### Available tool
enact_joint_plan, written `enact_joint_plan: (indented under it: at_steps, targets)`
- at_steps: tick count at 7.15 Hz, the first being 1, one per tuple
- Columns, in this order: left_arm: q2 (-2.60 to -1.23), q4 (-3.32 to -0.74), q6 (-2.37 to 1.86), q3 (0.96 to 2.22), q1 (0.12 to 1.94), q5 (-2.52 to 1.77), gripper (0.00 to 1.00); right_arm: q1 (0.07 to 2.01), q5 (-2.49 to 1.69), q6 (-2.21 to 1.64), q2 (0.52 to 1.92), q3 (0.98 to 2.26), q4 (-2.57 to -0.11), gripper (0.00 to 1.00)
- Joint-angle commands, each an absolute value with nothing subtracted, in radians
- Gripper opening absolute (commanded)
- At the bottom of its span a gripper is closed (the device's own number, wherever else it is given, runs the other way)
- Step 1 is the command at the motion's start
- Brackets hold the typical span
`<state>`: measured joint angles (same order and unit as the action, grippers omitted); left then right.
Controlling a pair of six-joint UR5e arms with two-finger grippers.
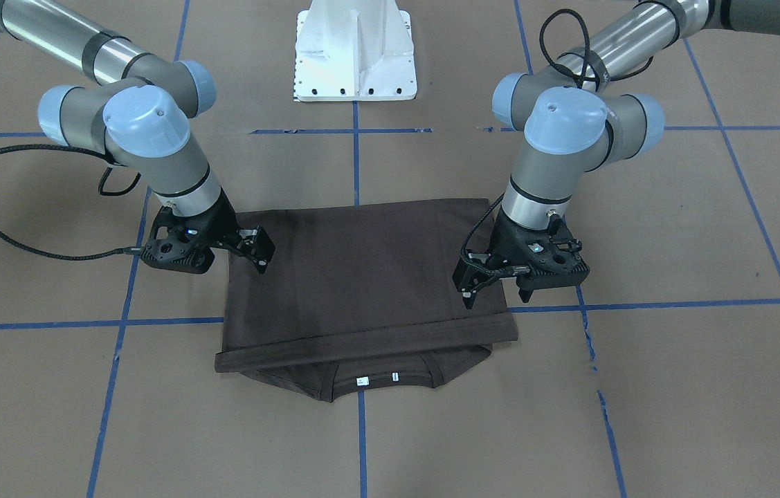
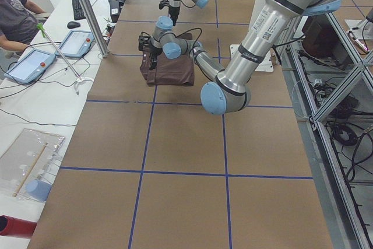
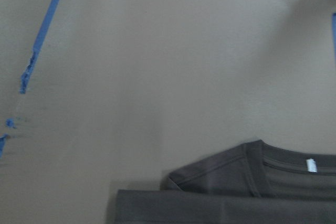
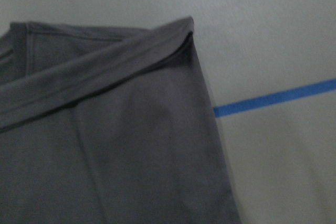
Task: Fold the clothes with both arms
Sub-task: 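Release the hem and move the right gripper to the folded shirt's side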
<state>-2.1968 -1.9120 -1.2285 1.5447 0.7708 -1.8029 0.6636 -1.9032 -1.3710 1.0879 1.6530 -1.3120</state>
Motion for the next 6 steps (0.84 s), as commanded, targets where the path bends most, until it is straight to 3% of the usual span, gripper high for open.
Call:
enact_joint_plan:
  at_steps: [1,4,6]
  targets:
    - [-2.194,-1.898,-1.238,1.578,0.77,-1.809,1.0,0.58,-1.855,-1.408,1.167,1.703,-1.313,1.0]
    - [-2.195,-1.898,-1.244,1.589,0.767,-1.809,1.0,0.566,-1.871,-1.408,1.207,1.723,-1.315,0.97]
    - [-2.195,-1.899,-1.244,1.588,0.765,-1.807,1.0,0.561,-1.888,-1.407,1.204,1.717,-1.316,0.43]
